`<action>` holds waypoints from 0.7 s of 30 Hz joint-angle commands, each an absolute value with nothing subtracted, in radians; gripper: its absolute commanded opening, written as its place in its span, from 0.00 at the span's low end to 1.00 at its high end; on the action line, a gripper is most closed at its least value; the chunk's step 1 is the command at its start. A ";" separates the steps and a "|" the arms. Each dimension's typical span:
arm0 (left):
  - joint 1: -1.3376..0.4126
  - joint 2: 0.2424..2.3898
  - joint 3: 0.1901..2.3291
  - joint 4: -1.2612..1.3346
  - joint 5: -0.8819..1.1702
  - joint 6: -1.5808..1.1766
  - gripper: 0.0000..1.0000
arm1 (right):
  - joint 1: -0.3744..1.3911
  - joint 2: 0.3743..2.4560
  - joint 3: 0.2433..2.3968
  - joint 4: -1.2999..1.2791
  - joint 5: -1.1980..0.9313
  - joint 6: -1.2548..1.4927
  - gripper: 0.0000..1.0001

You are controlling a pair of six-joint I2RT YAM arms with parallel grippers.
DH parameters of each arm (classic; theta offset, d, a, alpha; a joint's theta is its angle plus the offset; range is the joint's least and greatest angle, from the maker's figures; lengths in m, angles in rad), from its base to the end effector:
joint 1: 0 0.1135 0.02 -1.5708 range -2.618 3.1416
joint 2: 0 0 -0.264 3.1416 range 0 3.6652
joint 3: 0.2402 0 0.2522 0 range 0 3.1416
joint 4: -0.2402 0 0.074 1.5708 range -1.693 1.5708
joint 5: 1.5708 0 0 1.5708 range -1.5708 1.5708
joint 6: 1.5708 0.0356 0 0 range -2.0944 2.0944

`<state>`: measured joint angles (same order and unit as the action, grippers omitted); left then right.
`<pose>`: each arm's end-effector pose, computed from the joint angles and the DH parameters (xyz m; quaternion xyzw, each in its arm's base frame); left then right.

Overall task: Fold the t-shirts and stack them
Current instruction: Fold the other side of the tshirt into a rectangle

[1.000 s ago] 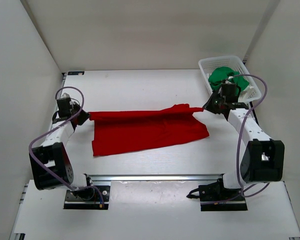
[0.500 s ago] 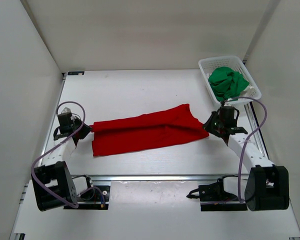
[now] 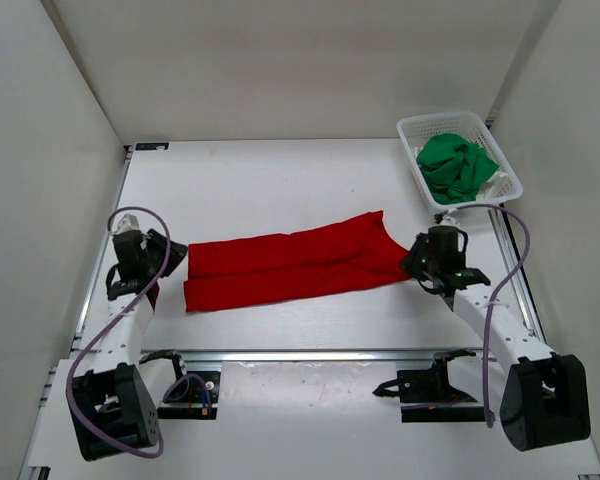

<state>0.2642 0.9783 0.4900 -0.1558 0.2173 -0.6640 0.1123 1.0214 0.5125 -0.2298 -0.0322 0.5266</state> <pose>0.1989 0.0459 0.2053 -0.3547 0.8169 -0.1833 0.4162 0.2049 0.0243 0.1979 0.1817 0.8964 0.1409 0.3790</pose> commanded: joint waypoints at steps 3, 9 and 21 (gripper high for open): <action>0.011 1.027 0.531 -0.083 0.105 -0.686 0.41 | 0.305 1.139 0.684 -0.153 0.042 0.471 0.00; -0.046 1.146 0.546 -0.080 0.100 -0.652 0.42 | 0.374 1.422 0.848 -0.132 -0.043 0.374 0.24; 0.100 1.106 0.538 -0.090 0.078 -0.627 0.45 | 0.443 1.609 0.982 -0.199 -0.019 0.339 0.29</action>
<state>0.0769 1.0908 0.5152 -0.0929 0.0700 -0.6395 0.4133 1.6222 0.9539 -0.1833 -0.0414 0.3515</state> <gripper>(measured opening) 0.444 0.318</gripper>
